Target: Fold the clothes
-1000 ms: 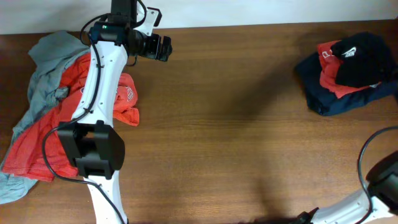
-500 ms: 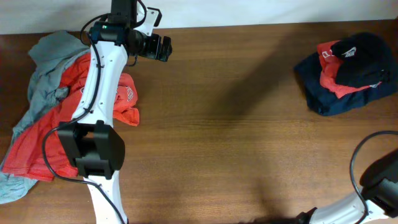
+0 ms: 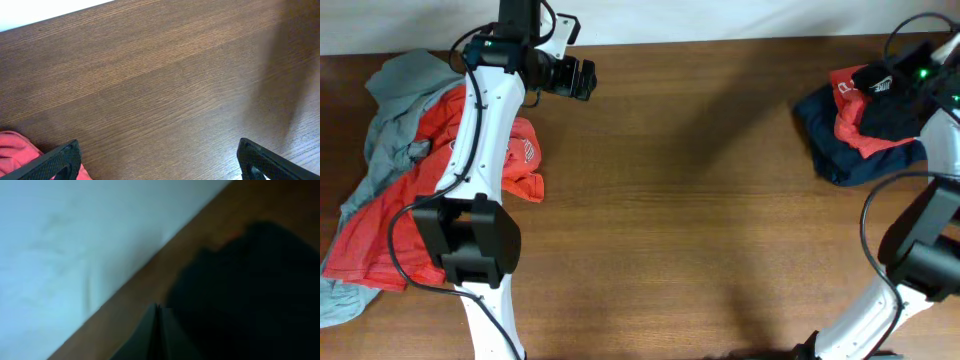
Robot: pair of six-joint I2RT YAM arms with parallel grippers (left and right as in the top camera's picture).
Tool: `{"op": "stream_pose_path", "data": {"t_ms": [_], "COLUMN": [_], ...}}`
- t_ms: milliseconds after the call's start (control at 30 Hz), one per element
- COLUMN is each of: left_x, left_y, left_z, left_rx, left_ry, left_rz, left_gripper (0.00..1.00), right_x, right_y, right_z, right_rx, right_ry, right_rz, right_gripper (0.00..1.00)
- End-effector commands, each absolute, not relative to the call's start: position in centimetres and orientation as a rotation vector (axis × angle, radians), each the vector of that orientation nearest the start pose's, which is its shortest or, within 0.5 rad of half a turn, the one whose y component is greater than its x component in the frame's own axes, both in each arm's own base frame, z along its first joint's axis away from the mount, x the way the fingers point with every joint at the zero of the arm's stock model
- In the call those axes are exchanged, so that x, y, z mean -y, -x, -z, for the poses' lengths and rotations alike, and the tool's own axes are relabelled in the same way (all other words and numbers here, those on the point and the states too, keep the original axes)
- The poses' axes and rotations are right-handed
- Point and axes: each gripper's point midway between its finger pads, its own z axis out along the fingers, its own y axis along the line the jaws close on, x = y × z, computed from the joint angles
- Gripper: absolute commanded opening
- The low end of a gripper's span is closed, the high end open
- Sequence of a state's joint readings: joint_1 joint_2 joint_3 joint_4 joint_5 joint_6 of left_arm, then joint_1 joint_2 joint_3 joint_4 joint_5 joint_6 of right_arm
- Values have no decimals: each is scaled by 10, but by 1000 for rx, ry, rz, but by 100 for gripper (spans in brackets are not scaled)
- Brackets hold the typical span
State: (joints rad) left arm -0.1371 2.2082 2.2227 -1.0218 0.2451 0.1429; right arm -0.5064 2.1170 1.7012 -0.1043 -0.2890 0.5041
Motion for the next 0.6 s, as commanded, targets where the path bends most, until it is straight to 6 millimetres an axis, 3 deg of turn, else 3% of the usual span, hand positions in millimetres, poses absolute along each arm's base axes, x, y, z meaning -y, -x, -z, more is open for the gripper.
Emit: {"op": "stream_pose_path", "data": {"t_ms": [0, 133, 267, 333, 433, 567], "left_x": [116, 116, 116, 116, 116, 116], "left_y": [-541, -541, -540, -540, -540, -540], "left_z": [-191, -191, -190, -190, -190, -190], "left_rx": [-2505, -2505, -2509, -2510, -2509, -2509], "left_ry": [-472, -472, -472, -472, -472, -472], "left_rz": [294, 294, 295, 295, 295, 295], "left_gripper": [99, 99, 99, 99, 99, 99], "right_x": [259, 239, 234, 233, 233, 244], "right_y": [-560, -565, -561, -559, -559, -556], "right_z": [-155, -118, -77, -69, -79, -126], "right_rx": [-1932, -2023, -2107, -2142, -2140, -2065], "right_ry": [-854, -797, -808, -771, -705, -669], "right_rz": [-283, -381, -395, -376, -369, -361], "right_gripper": [4, 4, 4, 4, 4, 4]}}
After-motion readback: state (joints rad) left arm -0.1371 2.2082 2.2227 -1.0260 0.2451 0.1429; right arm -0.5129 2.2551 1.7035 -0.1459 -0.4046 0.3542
